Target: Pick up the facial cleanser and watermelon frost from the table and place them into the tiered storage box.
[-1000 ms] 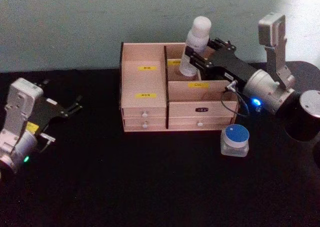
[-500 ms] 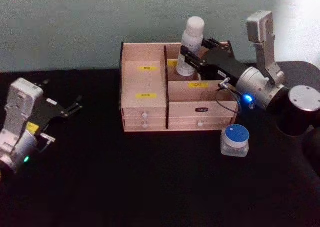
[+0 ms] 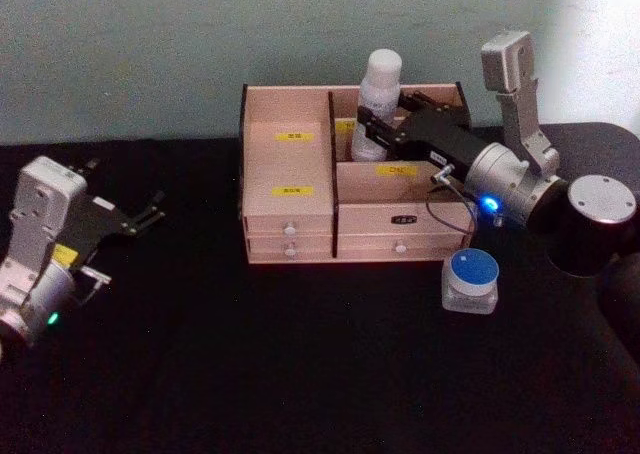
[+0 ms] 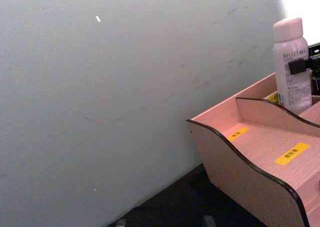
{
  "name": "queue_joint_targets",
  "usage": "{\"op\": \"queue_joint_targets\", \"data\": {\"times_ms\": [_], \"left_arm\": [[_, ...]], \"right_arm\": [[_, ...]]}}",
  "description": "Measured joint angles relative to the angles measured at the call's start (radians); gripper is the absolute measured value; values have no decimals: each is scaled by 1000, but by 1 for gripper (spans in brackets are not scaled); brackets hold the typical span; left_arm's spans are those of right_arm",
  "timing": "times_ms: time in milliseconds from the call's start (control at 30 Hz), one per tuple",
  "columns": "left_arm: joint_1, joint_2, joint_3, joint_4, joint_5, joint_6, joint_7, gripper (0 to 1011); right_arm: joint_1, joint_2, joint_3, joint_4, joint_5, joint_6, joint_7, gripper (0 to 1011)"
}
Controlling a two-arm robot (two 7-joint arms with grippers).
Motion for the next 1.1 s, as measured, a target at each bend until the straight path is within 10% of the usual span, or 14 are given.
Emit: {"op": "queue_joint_targets", "data": {"times_ms": [1100], "left_arm": [[0,0,0,0,0,0,0,1001]], "right_arm": [[6,-7,-10,48,-23,54,7,593]]}}
